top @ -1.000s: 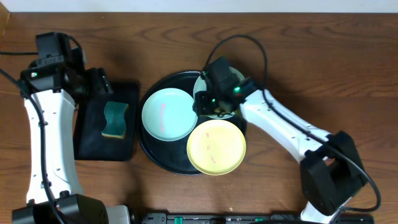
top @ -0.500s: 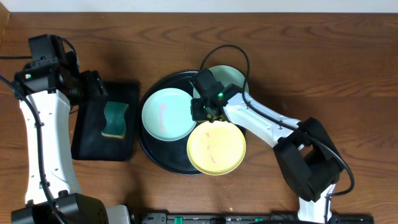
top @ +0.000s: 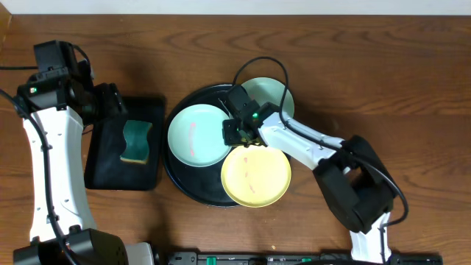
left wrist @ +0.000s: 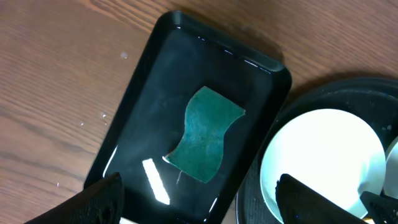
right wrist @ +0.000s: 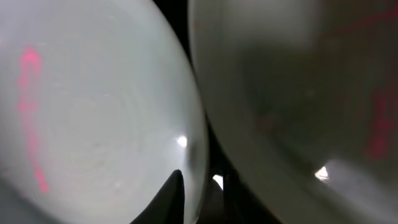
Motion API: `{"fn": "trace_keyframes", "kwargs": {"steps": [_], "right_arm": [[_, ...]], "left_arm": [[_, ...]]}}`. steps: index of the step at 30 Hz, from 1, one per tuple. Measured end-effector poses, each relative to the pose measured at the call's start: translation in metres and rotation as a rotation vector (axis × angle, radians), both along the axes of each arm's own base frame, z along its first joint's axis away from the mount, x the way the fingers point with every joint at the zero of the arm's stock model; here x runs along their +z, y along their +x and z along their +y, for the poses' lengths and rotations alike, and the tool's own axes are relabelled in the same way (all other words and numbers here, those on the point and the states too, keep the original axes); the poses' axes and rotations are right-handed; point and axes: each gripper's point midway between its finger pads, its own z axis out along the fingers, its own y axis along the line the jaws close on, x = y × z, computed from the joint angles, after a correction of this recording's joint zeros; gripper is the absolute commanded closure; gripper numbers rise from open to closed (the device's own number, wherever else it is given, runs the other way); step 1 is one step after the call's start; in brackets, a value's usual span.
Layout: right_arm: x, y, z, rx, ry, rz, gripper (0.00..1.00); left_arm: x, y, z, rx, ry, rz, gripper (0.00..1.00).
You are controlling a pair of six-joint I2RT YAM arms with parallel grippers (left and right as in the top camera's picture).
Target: Clean dirty plates on tray and stack at the side
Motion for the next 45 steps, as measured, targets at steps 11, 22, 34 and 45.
{"fn": "trace_keyframes", "kwargs": {"steps": [11,22,34,45], "right_arm": [[-0.002,0.006,0.005,-0.007,0.019,-0.019,0.99],[-0.002,0.006,0.005,-0.006,0.019,-0.019,0.99],[-0.002,0.006,0.005,-0.004,0.018,-0.021,0.99],[-0.002,0.006,0.005,-0.003,0.018,-0.021,0.99]], "left_arm": [[-0.009,-0.004,0.002,-0.010,0.014,0.031,0.22],[-0.099,-0.018,-0.012,-0.162,-0.088,0.296,0.37],[-0.152,-0.007,-0.011,-0.232,-0.114,0.376,0.46],[-0.188,-0.005,-0.018,-0.291,-0.165,0.433,0.69]]}}
